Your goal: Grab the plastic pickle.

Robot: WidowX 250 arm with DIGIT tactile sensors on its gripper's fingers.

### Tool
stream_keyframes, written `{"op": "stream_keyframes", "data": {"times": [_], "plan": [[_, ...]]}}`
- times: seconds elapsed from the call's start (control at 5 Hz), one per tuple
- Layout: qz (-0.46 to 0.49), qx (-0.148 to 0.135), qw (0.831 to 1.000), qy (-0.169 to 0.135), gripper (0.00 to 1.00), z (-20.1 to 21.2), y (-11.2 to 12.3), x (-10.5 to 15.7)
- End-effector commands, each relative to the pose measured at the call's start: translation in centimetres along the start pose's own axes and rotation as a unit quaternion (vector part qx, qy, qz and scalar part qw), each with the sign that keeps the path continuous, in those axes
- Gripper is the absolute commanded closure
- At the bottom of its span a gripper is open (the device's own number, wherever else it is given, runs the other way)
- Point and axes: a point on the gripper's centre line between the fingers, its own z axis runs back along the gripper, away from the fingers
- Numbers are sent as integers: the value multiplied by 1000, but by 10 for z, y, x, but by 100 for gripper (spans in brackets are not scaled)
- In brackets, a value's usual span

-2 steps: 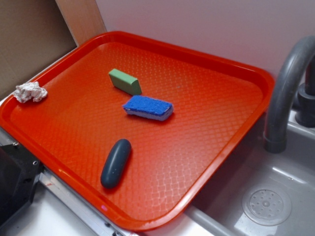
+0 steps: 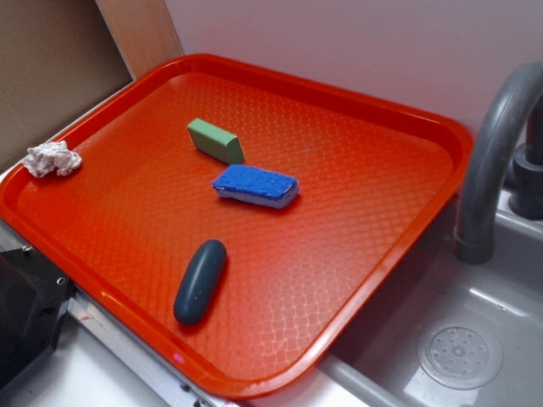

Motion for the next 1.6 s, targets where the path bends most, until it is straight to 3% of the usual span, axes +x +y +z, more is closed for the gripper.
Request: {"op": "stream_keyframes", "data": {"times": [0.0, 0.2, 0.4, 1.0, 1.2, 1.4], "plan": [[108, -43, 992, -53, 0, -12, -44, -2], [159, -37, 986, -28, 0, -32, -62, 4], [173, -25, 984, -36, 0, -56, -72, 12], [95, 20, 995, -17, 0, -143, -95, 13], [77, 16, 997, 0, 0, -173, -105, 10], [62, 32, 997, 21, 0, -201, -113, 5]]}}
